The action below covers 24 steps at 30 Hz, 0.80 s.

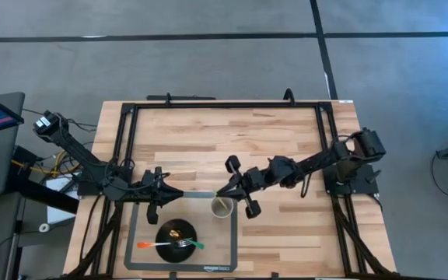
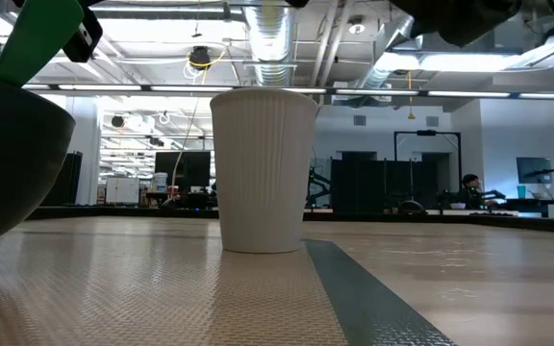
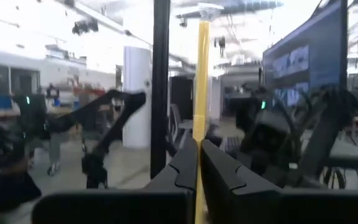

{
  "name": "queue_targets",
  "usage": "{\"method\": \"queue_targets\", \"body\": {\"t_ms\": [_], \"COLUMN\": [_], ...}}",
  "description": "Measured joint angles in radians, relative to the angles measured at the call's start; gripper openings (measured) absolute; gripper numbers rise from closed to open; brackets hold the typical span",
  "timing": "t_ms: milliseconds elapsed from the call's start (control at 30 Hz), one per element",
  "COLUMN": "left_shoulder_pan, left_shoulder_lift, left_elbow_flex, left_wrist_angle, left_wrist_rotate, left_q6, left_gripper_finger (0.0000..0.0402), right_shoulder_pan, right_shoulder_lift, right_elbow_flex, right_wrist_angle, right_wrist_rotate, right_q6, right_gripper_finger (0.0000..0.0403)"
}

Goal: Pick & Place Utensil
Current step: Put the yellow straw into the white cup on the transparent mat

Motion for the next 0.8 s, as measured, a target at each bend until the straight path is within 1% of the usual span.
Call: {"method": "queue_targets", "body": {"t_ms": [133,233,367,533,633,700,800], "left_shoulder_pan": [0.000,0.000,0.000,0.000,0.000,0.000,0.000], "left_shoulder_lift": [0.000,0.000,0.000,0.000,0.000,0.000,0.000], "left_elbow_flex": [0.000,0.000,0.000,0.000,0.000,0.000,0.000], "left_wrist_angle": [0.000,0.000,0.000,-0.001,-0.001,-0.001,-0.001], "left_wrist_rotate": [0.000,0.000,0.000,0.000,0.000,0.000,0.000], "left_q6": [0.000,0.000,0.000,0.000,0.000,0.000,0.000], "left_gripper_finger": [0.0033,0.0033,0.0033,0.0033,0.0033,0.0033,0.0033], "right_shoulder_pan": [0.001,0.001,0.016,0.028,0.021,0.016,0.003], "right_shoulder_lift": [0.005,0.009,0.034,0.032,0.029,0.028,0.029], "right_elbow_flex": [0.007,0.012,0.009,0.009,0.010,0.010,0.010], "right_wrist_angle": [-0.039,-0.036,-0.116,-0.233,-0.209,-0.206,-0.232], "right_wrist_rotate": [0.025,0.027,0.052,0.058,0.067,0.094,0.108], "right_q6": [-0.043,-0.014,0.012,0.034,0.071,0.099,0.110], "right_gripper_finger": [0.0006,0.0006,0.0006,0.0006,0.0006,0.0010,0.0025]}}
